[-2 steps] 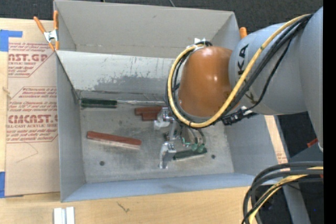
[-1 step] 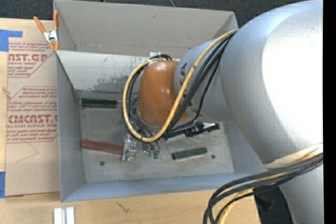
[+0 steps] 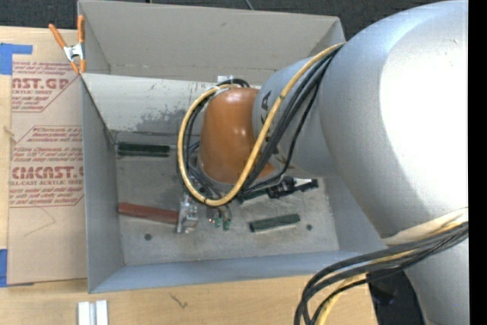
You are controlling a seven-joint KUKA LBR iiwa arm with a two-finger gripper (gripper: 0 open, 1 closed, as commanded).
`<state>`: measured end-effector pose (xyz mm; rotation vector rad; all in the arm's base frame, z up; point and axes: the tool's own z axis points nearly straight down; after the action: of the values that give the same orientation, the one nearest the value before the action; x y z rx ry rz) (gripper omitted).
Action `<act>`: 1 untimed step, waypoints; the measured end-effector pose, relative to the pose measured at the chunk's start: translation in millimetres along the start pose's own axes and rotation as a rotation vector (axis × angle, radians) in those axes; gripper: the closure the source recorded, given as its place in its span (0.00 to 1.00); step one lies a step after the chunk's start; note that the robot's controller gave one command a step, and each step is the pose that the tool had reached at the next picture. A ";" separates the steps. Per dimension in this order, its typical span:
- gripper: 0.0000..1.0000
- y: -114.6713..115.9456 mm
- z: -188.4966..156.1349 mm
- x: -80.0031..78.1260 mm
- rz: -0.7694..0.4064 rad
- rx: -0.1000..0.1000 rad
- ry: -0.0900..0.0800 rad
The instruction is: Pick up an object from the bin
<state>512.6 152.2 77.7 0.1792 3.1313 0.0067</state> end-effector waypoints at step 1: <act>0.00 46.2 5.7 -12.6 -0.021 0.002 0.004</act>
Offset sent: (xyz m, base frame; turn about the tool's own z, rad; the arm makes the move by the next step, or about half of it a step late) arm 0.0000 0.0000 0.0000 0.0000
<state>530.5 196.6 72.2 0.1466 3.1367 0.0037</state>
